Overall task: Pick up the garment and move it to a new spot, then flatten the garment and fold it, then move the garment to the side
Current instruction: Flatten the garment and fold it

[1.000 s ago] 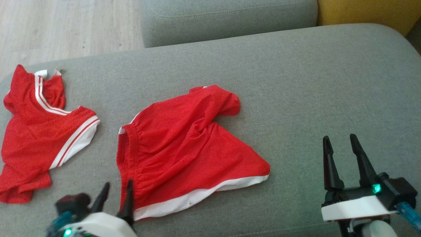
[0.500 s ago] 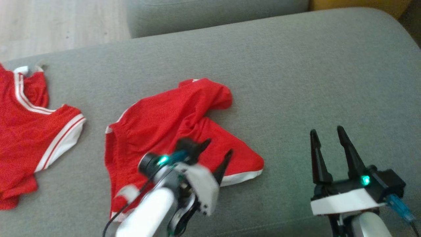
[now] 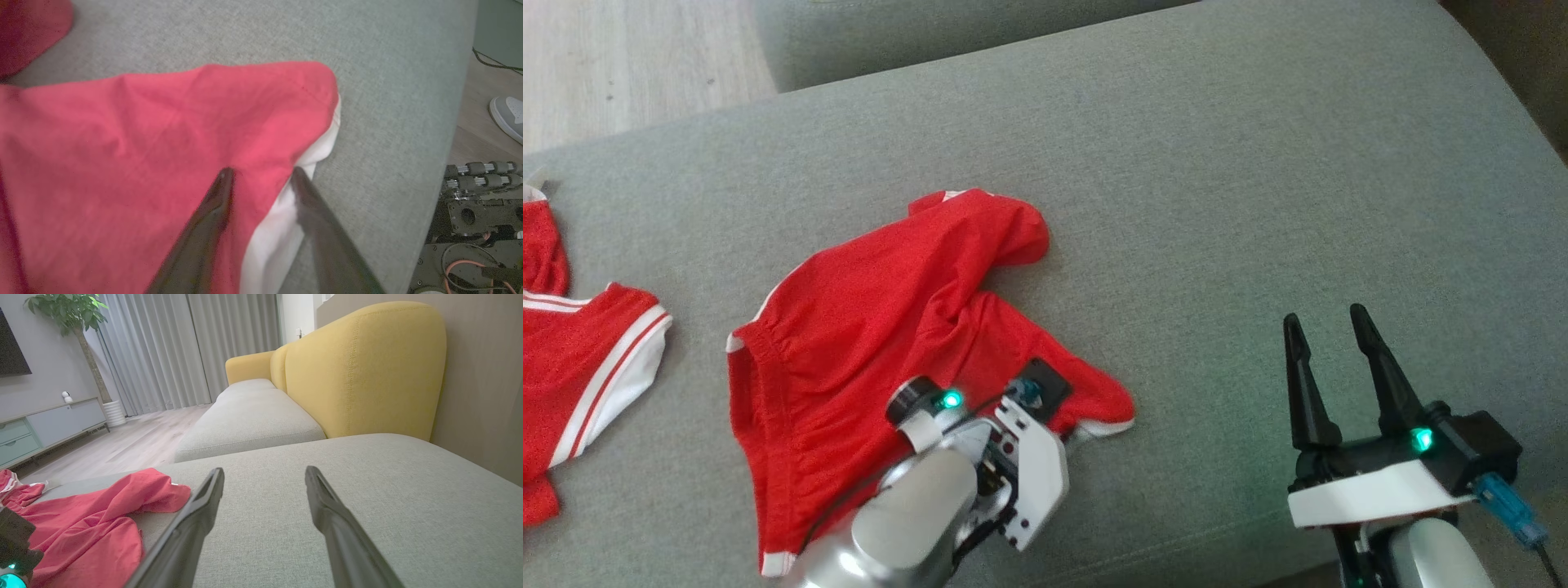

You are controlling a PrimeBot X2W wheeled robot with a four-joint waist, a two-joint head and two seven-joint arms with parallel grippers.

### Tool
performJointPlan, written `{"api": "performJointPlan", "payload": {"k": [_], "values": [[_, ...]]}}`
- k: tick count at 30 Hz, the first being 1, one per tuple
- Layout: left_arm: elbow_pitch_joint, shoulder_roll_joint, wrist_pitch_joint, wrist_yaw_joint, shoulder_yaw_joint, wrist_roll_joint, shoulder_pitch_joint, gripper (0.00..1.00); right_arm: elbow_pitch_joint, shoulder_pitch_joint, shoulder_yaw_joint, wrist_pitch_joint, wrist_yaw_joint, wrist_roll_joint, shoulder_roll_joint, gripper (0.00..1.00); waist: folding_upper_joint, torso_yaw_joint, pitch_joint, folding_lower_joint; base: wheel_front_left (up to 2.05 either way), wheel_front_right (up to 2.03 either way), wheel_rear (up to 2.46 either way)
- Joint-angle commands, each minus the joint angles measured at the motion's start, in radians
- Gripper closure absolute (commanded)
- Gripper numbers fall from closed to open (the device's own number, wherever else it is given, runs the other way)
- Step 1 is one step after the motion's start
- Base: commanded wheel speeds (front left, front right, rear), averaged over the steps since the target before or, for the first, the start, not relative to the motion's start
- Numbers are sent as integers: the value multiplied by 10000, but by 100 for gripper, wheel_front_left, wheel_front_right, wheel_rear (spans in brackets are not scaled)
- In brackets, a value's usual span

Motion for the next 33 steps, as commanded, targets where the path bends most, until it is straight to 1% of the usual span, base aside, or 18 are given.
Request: {"api": "performJointPlan", "payload": {"k": [1, 5, 6, 10, 11, 13, 16, 17, 18, 19, 22, 24, 30, 33], "values": [[115, 48, 27, -33, 107, -139, -254, 100, -326, -322, 176, -65, 77, -26, -58, 0, 0, 5, 8, 0, 0, 0, 0], [206, 33, -526, -17, 202, -611, -459, 100, -340, -333, 73, -65, 77, -44, -58, 0, 0, 100, 17, 0, 0, 0, 0], [98, 31, -741, 77, 307, -832, -497, 100, -340, -340, 63, -65, 77, -55, -58, 0, 0, 124, 16, 0, 0, 0, 0], [-549, 29, -1825, 778, 812, -1892, -613, 100, -333, -360, 45, -65, 77, -73, -58, 0, 0, 228, -5, 0, 0, 0, 0], [-549, 29, -1825, 778, 812, -1892, -613, 100, -333, -360, 45, -65, 77, -73, -58, 0, 0, 228, -5, 0, 0, 0, 0], [-795, 28, -2205, 1085, 861, -2374, -618, 100, -323, -362, 45, -65, 77, -75, -58, 0, 0, 278, -16, 0, 0, 0, 0], [-968, 28, -2450, 1286, 651, -3114, -499, 100, -300, -374, 68, -65, 77, -76, -58, 0, 0, 324, -26, 0, 0, 0, 0], [-990, 28, -2429, 1251, 498, -3364, -436, 78, -295, -378, 77, -65, 77, -76, -58, 0, 0, 331, -27, 0, 0, 0, 0], [-1006, 27, -2330, 1180, 318, -3641, -354, 37, -289, -381, 83, -65, 77, -73, -58, 0, 0, 335, -31, 0, 0, 0, 0], [-991, 27, -2172, 1112, 89, -3846, -299, 0, -279, -386, 92, -65, 77, -71, -58, 0, 0, 335, -39, 0, 0, 0, 0], [-1165, 27, -1621, 732, -503, -4653, -120, 0, -249, -393, 121, -65, 77, -64, -58, 0, 0, 333, -43, 0, 0, 0, 0], [-1288, 27, -1459, 639, -867, -4842, -243, 0, -242, -398, 112, -65, 77, -55, -58, 0, 0, 341, -27, 0, 0, 0, 0], [-1439, 27, -2024, 957, -1341, -5023, -743, 0, -225, -422, 155, -65, 77, 24, -58, 0, 0, 312, -33, 0, 0, 0, 0], [-1533, 26, -2469, 1299, -1306, -5148, -901, 0, -232, -406, 128, -65, 77, 47, -58, 0, 0, 301, -102, 0, 0, 0, 0]]}}
